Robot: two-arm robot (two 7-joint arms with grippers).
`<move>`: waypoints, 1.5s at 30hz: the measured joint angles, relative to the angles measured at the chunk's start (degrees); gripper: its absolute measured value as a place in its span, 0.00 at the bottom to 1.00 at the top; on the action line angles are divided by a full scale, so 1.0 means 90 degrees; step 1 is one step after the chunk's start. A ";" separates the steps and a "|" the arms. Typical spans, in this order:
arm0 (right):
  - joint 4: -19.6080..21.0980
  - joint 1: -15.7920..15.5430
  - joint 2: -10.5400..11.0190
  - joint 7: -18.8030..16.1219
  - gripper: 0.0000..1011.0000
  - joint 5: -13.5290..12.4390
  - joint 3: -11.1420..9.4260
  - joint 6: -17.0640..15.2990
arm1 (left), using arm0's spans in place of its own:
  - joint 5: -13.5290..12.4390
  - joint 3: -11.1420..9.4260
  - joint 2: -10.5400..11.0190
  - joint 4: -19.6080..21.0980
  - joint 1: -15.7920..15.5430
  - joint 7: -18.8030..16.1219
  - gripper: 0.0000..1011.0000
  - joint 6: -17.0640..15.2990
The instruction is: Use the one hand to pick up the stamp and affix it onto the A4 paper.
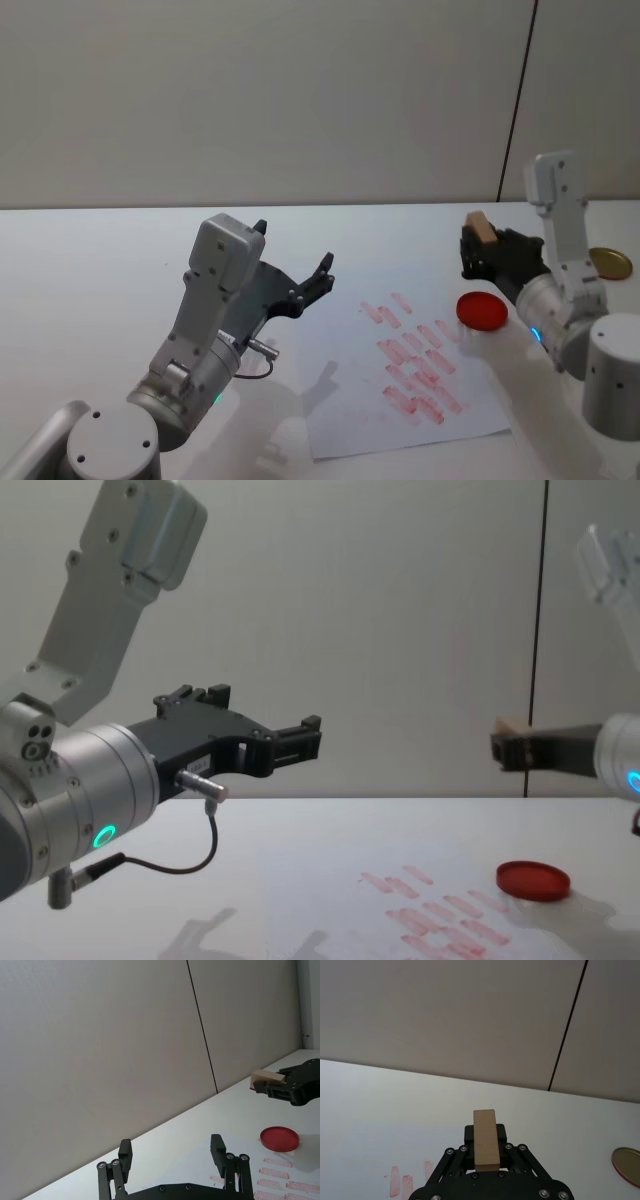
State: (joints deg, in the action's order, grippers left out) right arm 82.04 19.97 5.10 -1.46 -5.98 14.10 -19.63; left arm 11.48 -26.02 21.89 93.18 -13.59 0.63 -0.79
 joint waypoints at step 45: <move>-0.0766 0.0003 0.0061 0.0026 0.84 -0.0082 -0.0186 0.0000 | 0.0000 0.0000 0.0000 0.0000 0.0000 0.0000 0.98 0.0000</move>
State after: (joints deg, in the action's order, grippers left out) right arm 75.14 20.00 5.65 -1.23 -6.72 12.42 -19.62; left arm 11.48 -26.03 21.89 93.17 -13.59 0.63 -0.79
